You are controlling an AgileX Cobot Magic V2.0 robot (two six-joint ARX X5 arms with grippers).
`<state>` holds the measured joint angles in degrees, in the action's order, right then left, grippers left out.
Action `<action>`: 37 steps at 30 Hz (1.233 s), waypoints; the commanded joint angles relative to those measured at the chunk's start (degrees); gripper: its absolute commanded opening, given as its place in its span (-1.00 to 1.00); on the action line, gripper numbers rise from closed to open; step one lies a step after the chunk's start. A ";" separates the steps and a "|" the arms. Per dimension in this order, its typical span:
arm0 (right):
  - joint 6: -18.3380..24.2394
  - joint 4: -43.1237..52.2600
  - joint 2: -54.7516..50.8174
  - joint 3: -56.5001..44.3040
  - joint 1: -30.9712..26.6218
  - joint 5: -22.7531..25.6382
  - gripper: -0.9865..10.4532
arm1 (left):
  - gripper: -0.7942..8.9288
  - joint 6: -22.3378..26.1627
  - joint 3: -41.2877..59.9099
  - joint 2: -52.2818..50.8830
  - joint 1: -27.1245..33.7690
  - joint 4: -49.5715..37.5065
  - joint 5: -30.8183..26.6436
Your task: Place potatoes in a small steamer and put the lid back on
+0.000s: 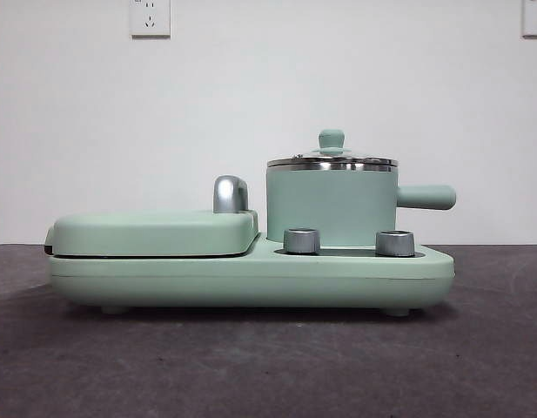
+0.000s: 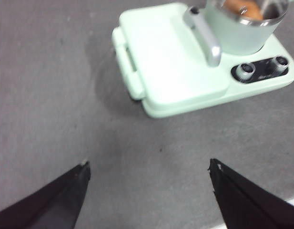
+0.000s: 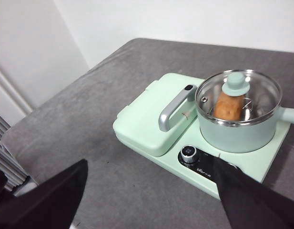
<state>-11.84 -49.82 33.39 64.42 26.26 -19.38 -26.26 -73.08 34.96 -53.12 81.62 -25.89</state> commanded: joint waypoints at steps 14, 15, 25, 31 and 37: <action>-1.25 2.69 1.49 0.59 0.42 -3.32 -0.09 | -0.10 -2.91 25.75 -24.04 -1.01 -25.14 9.31; -1.25 2.69 1.49 0.59 0.42 -3.32 -0.09 | -0.10 -2.89 26.10 -23.80 -1.01 -25.40 9.44; -0.57 2.10 1.51 0.59 0.39 -2.64 -0.81 | -0.83 1.42 26.45 -23.04 -0.98 -27.65 9.18; -0.59 2.75 1.55 0.61 0.39 -2.51 -0.81 | -0.83 1.36 26.43 -23.04 -0.98 -27.34 9.25; -0.59 4.02 1.31 0.61 0.39 -2.56 -0.81 | -0.83 1.36 26.43 -23.04 -0.98 -27.34 9.25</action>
<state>-12.45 -46.68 34.57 64.42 26.26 -22.09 -25.89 -46.17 11.68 -53.54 54.63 -16.56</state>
